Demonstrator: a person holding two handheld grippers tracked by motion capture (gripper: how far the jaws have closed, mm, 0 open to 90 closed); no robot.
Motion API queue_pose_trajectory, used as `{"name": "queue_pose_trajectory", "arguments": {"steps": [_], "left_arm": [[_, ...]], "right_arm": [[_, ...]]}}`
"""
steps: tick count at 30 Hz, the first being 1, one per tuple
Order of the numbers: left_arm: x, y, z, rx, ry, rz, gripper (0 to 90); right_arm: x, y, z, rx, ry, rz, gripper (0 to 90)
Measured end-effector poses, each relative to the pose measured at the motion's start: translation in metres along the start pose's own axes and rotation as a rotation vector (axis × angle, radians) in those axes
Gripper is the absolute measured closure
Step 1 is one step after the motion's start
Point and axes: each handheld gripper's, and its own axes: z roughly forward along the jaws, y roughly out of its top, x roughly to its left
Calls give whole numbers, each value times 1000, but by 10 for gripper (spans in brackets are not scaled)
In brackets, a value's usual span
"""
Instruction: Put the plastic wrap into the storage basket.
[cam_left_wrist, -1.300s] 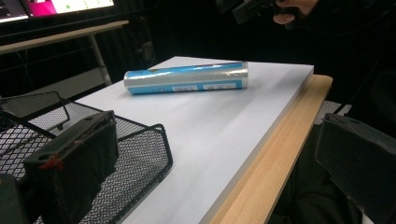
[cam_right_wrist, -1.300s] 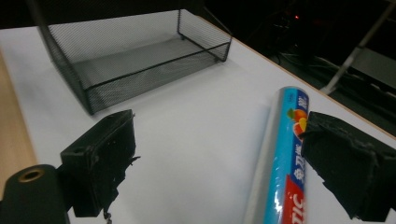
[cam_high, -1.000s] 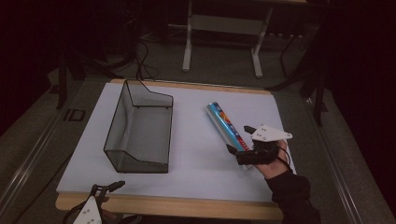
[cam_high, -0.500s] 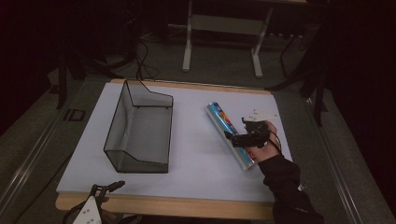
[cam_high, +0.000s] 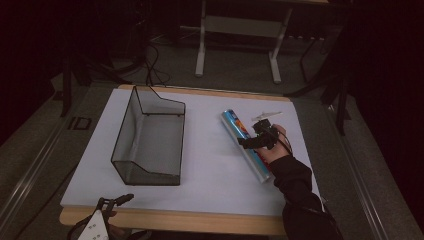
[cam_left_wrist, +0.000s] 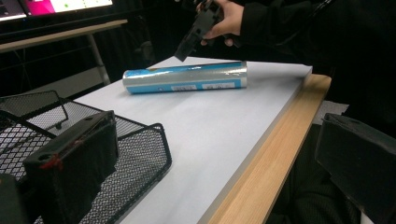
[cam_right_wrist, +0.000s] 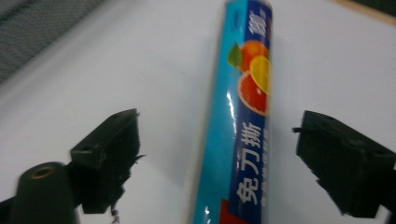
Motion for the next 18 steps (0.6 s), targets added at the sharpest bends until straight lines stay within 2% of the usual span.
{"name": "queue_pose_trajectory", "arguments": {"steps": [1, 7, 11, 14, 16, 18], "left_arm": [[0, 0, 0, 0, -1, 0, 2], [0, 0, 0, 2, -3, 0, 2], [0, 0, 0, 5, -5, 1, 2], [0, 0, 1, 8, -6, 1, 2], [0, 0, 1, 9, -6, 2, 2], [0, 0, 1, 11, -7, 2, 2]], "right_arm": [[0, 0, 0, 0, 0, 0, 141], [-6, 4, 19, 117, -33, 24, 146], [-10, 5, 26, 159, -24, 49, 154], [-13, 6, 33, 240, 9, 66, 159], [-14, 7, 38, 284, 6, 72, 186], [-15, 8, 40, 303, 6, 76, 203]]}}
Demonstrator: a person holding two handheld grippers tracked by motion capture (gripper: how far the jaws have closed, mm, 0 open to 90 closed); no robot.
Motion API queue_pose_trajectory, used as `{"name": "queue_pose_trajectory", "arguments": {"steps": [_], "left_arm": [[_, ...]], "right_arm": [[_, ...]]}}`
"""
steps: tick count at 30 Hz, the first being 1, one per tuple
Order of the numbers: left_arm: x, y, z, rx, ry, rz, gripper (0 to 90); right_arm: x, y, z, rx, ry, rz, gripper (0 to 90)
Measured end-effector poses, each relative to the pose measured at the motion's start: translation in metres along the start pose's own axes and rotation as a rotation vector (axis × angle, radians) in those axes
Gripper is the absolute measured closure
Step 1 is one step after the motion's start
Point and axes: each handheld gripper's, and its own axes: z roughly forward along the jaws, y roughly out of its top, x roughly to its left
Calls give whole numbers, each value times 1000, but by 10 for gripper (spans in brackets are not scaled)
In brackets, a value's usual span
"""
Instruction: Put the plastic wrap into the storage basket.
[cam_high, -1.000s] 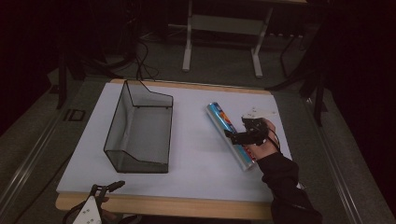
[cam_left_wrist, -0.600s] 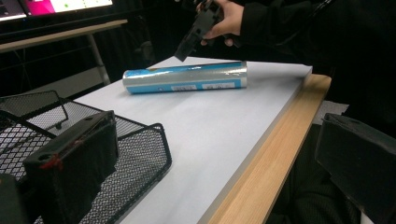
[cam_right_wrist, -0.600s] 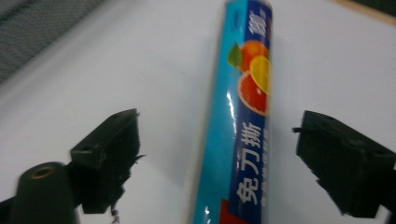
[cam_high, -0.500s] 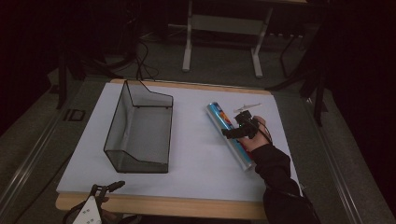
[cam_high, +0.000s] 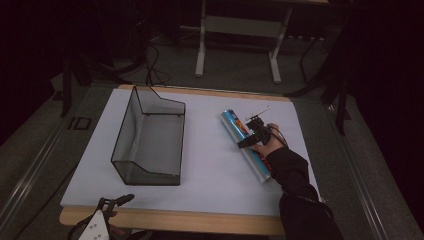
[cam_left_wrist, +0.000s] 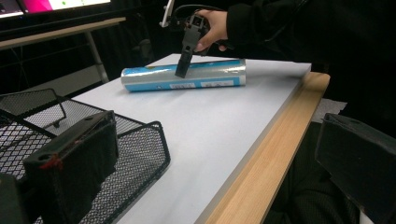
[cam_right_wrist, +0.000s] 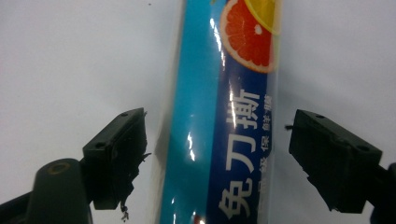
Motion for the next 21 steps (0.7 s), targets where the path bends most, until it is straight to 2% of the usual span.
{"name": "queue_pose_trajectory", "arguments": {"steps": [3, 7, 9, 10, 14, 18, 21], "left_arm": [[0, 0, 0, 2, -2, 0, 2], [0, 0, 0, 3, 1, 4, 2], [0, 0, -1, -1, 2, 1, 1], [0, 0, -1, -1, 2, 0, 2], [0, 0, 0, 3, -1, 0, 2], [-1, 0, 0, 5, 2, 8, 2], [-1, 0, 0, 5, 1, 8, 2]], "right_arm": [[-1, 3, 3, 33, 8, 10, 216], [0, 7, 10, 107, 5, 5, 243], [0, 8, 11, 119, 6, 11, 247], [1, 10, 13, 133, -1, 14, 277], [5, 14, 17, 164, -25, 18, 286], [5, 17, 23, 217, -21, 46, 298], [6, 19, 24, 237, -30, 39, 303]]}}
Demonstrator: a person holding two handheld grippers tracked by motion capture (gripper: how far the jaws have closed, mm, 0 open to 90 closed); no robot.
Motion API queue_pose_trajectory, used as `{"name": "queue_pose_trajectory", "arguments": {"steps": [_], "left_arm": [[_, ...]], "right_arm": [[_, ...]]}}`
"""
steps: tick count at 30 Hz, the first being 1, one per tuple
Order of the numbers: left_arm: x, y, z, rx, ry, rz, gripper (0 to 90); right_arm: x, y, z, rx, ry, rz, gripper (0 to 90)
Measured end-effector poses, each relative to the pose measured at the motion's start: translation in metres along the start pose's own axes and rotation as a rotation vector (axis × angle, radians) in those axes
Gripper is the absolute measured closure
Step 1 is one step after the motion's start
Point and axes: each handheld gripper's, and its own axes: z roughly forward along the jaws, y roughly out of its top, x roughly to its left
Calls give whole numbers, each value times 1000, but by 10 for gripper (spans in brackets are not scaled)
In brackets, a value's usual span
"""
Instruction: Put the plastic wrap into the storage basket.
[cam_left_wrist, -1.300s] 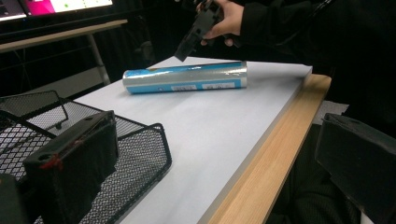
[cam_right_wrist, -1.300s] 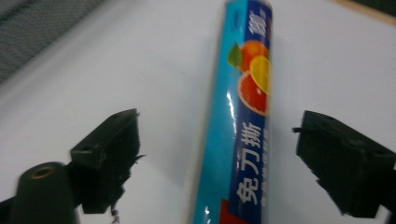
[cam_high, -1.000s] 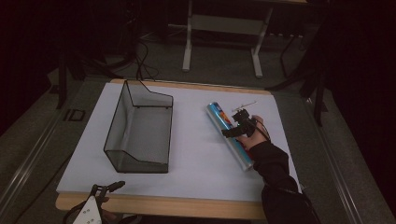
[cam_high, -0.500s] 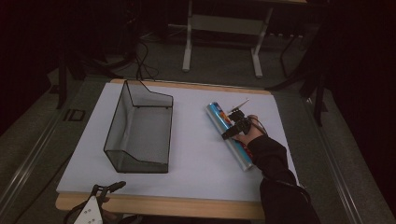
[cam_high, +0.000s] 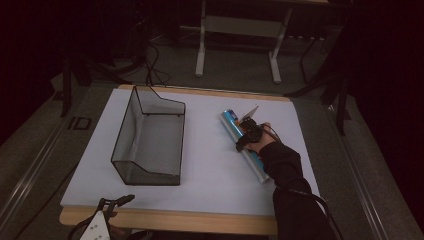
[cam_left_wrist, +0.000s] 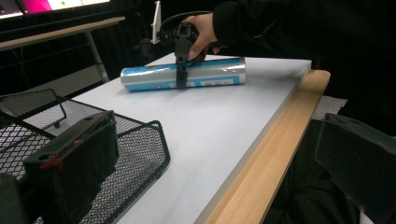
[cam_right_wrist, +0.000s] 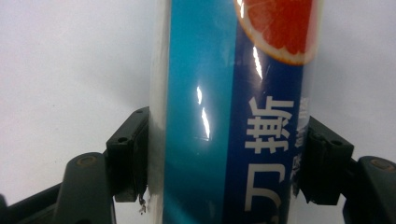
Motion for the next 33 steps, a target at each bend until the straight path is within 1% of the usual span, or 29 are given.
{"name": "queue_pose_trajectory", "arguments": {"steps": [4, 8, 10, 11, 12, 16, 19, 22, 23, 26, 28, 31, 33], "left_arm": [[0, 0, 0, 2, -1, -1, 2], [0, 0, 1, 8, 0, -1, 2], [0, 0, 1, 8, -1, 0, 2], [0, 0, 1, 8, -1, 0, 2], [0, 0, 1, 7, -2, 0, 2], [1, -1, 1, 8, -2, -2, 2], [0, 0, 1, 8, -3, -1, 2], [0, -1, 1, 9, -3, -1, 2], [0, -1, 1, 9, -3, -1, 2], [0, -1, 2, 11, -2, 1, 2], [0, -1, 2, 11, -2, 2, 2], [0, -1, 2, 10, -2, 2, 2], [0, -1, 2, 10, -2, 1, 2]], "right_arm": [[-1, 0, -1, -2, 6, 32, 312], [0, 0, -1, -8, -2, 33, 315], [2, 0, -2, -13, -24, 25, 315], [2, -1, -3, -15, -27, 28, 315], [1, -1, -4, -28, -23, 34, 315], [-1, -3, -10, -50, -14, 60, 315], [-1, -3, -16, -71, -15, 64, 315], [-1, -4, -22, -97, 9, 77, 315], [-1, -4, -25, -111, 21, 86, 316], [0, -5, -32, -154, 35, 89, 316], [2, -5, -38, -184, 53, 99, 316], [5, -4, -46, -217, 77, 110, 316], [7, -4, -50, -231, 83, 105, 316]]}}
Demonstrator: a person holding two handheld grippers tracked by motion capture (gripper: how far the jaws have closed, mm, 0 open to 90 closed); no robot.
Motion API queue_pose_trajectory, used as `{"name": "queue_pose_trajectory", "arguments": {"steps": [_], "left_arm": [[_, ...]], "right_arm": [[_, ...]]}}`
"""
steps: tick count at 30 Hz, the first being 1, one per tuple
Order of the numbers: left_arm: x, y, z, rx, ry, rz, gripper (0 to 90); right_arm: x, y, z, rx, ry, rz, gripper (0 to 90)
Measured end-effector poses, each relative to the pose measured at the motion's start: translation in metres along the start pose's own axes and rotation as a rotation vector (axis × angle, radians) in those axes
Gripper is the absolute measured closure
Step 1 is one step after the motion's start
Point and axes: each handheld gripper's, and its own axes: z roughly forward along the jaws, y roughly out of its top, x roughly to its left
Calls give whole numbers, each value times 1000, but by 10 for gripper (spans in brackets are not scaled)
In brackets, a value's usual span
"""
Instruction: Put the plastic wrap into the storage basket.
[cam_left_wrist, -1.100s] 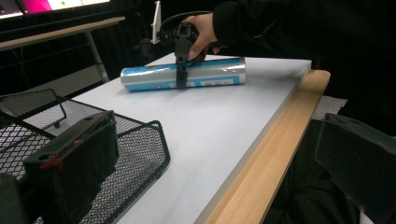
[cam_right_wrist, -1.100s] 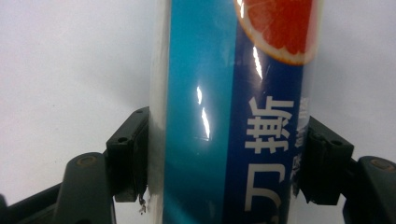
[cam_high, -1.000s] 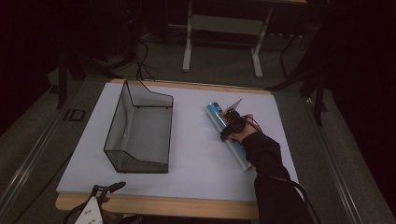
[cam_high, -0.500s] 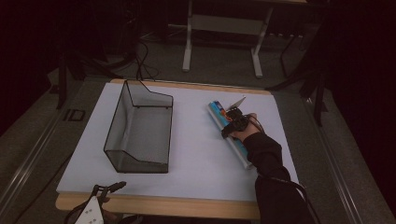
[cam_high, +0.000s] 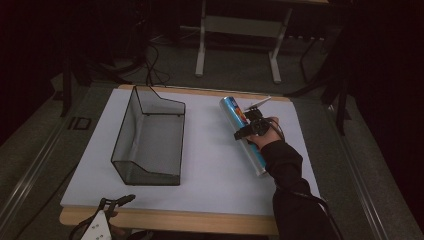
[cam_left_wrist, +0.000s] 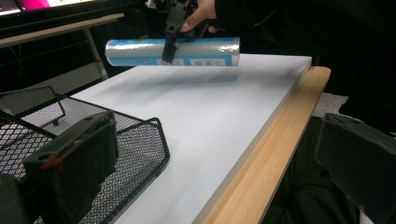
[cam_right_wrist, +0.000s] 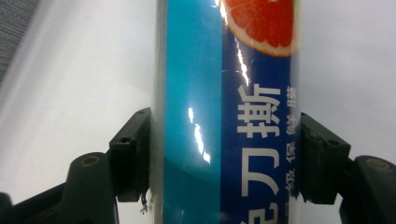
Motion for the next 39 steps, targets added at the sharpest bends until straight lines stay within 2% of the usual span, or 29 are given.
{"name": "queue_pose_trajectory", "arguments": {"steps": [6, 11, 15, 16, 19, 21, 28, 30, 33, 39], "left_arm": [[0, 0, 0, 1, 0, 1, 2], [0, 0, 0, 2, 1, 2, 2], [0, 0, 0, 2, 0, 1, 2], [0, 0, 0, 2, 0, 1, 2], [0, 0, 0, 2, 0, 2, 2], [0, 0, 0, 2, 0, 2, 2], [0, 0, 0, 3, -2, 3, 2], [0, 0, 0, 1, -2, 2, 2], [0, 0, -1, -1, -2, 0, 2], [-1, 0, -1, -4, -4, 1, 2]], "right_arm": [[7, 3, -12, -81, 67, 13, 316], [17, 5, -18, -125, 72, -8, 316], [24, 6, -24, -163, 107, -13, 316], [26, 6, -26, -182, 119, -10, 316], [33, 6, -30, -242, 108, -25, 316], [38, 7, -34, -278, 111, -17, 316], [60, 13, -47, -373, 128, -17, 316], [67, 15, -49, -397, 125, -4, 316], [76, 20, -52, -415, 160, 9, 316], [102, 29, -55, -472, 187, 19, 316]]}}
